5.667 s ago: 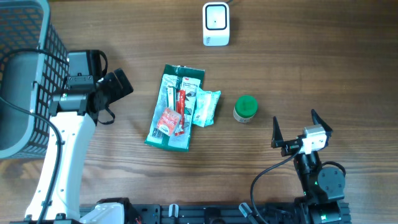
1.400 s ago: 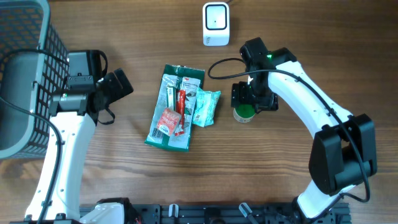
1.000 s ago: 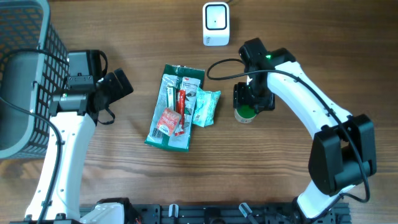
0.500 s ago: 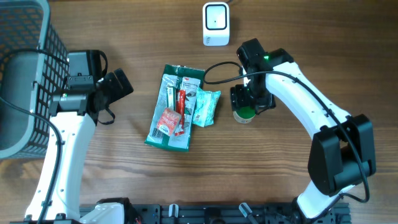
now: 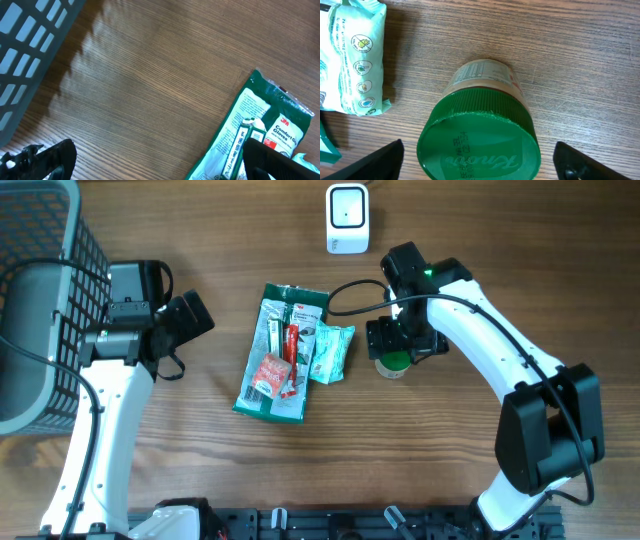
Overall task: Scan the item barcode
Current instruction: 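Lower the right gripper and close it around the jar cap, then lift the jar and carry it to the white scanner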
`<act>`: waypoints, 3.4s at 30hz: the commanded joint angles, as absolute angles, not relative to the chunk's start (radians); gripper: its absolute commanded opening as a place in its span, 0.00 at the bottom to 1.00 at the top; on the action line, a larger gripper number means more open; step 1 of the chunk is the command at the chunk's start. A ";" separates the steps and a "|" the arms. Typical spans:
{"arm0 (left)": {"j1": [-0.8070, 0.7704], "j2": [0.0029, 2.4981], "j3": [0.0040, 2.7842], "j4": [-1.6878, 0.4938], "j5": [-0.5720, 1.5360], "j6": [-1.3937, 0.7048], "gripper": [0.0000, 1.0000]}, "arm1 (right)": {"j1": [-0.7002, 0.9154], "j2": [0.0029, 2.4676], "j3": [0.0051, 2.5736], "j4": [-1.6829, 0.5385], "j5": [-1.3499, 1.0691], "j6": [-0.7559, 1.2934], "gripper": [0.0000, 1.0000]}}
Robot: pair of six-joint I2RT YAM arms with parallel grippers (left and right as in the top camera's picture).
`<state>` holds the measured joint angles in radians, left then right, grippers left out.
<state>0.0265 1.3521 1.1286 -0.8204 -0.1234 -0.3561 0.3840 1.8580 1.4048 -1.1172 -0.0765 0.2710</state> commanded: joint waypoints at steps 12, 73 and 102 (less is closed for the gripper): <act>0.031 1.354 1.134 -0.821 -0.132 -0.344 1.00 | 0.390 1.875 1.396 -1.111 -0.073 0.296 1.00; 0.031 1.354 1.134 -0.820 -0.133 -0.345 1.00 | 0.382 1.875 1.235 -0.918 -0.053 0.505 0.84; 0.031 1.354 1.134 -0.820 -0.132 -0.345 1.00 | 0.299 1.804 1.589 -1.309 -0.577 0.415 0.27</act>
